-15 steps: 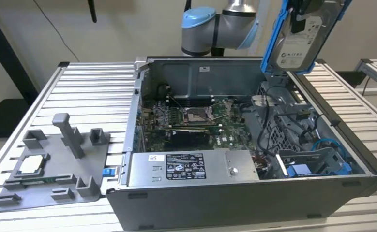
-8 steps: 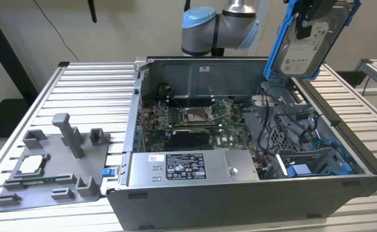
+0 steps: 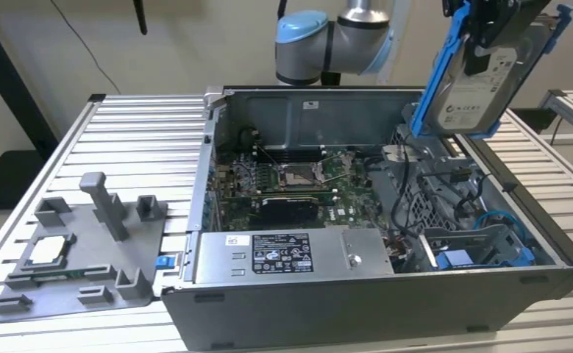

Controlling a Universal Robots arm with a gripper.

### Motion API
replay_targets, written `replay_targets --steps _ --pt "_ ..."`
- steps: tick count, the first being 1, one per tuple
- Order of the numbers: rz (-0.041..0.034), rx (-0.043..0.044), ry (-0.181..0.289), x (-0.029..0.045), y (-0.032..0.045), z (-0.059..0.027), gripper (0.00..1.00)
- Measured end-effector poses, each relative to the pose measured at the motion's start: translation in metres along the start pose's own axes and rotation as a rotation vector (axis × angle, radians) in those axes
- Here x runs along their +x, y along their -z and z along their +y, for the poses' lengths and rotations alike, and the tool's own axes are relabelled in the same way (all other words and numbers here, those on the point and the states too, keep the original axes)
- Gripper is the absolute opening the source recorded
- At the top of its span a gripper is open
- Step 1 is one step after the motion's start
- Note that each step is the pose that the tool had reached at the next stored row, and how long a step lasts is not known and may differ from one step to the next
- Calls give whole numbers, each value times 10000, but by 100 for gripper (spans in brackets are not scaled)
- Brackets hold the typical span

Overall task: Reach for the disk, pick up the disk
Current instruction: 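Pick up the disk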

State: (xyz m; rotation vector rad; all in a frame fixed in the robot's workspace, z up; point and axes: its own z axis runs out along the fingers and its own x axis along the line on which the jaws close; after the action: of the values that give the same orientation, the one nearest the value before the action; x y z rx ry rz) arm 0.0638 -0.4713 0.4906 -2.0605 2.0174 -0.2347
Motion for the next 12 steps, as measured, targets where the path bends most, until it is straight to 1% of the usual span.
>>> replay_targets --steps 12 --pt "3 1 -12 538 -2 17 0"
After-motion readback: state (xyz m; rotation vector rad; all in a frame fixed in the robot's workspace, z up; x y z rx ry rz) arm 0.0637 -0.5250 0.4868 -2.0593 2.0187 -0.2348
